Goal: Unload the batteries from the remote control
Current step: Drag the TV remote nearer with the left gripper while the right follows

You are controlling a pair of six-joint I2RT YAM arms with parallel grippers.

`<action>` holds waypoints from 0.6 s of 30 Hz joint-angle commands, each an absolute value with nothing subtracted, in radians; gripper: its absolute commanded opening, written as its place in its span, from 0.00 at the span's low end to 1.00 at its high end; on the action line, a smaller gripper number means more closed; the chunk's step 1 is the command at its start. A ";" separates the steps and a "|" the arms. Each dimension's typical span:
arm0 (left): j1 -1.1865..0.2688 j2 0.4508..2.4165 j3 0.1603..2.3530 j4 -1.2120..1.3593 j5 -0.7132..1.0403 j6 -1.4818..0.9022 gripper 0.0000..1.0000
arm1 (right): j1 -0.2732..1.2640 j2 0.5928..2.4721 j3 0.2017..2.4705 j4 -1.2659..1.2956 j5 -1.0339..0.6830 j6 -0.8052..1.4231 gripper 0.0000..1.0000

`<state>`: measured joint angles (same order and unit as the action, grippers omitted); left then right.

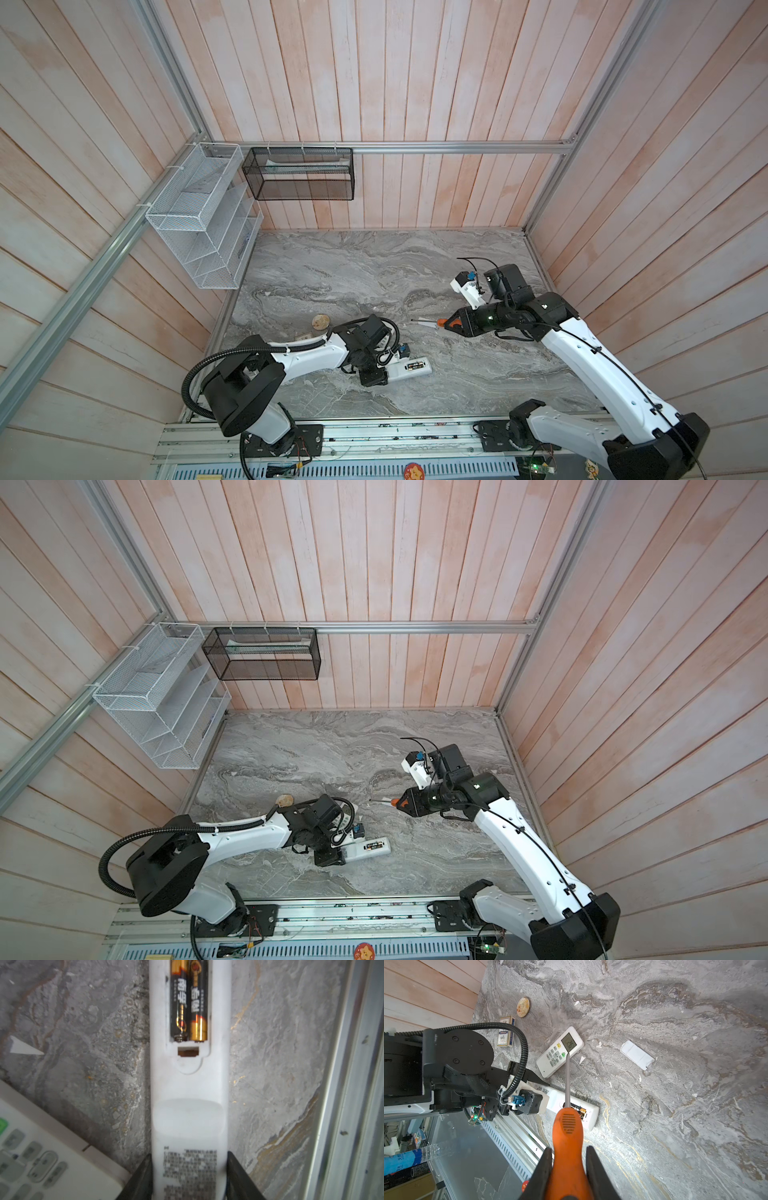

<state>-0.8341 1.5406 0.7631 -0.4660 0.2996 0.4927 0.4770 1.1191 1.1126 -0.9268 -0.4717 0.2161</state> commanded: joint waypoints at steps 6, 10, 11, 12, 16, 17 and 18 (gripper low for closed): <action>-0.695 1.578 0.691 -0.353 0.069 0.572 0.25 | 0.486 1.199 1.173 -1.071 -0.435 0.199 0.00; -0.683 1.595 0.703 -0.353 0.026 0.573 0.25 | 0.499 1.213 1.173 -1.035 -0.437 0.218 0.00; -0.679 1.599 0.704 -0.353 0.017 0.575 0.25 | 0.503 1.218 1.173 -1.023 -0.439 0.223 0.00; -0.674 1.601 0.702 -0.353 0.002 0.578 0.25 | 0.508 1.224 1.175 -1.016 -0.440 0.227 0.00; -0.652 1.579 0.688 -0.348 -0.001 0.618 0.25 | 0.528 1.254 1.186 -1.022 -0.449 0.218 0.00; -0.651 1.571 0.683 -0.344 -0.014 0.630 0.25 | 0.535 1.260 1.188 -1.031 -0.447 0.210 0.00; -0.650 1.565 0.681 -0.345 -0.030 0.643 0.25 | 0.539 1.265 1.191 -1.043 -0.441 0.201 0.00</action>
<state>-0.7162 1.5360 0.7265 -0.3592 0.2913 0.5926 0.5228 1.2507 1.1557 -1.0218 -0.4458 0.2161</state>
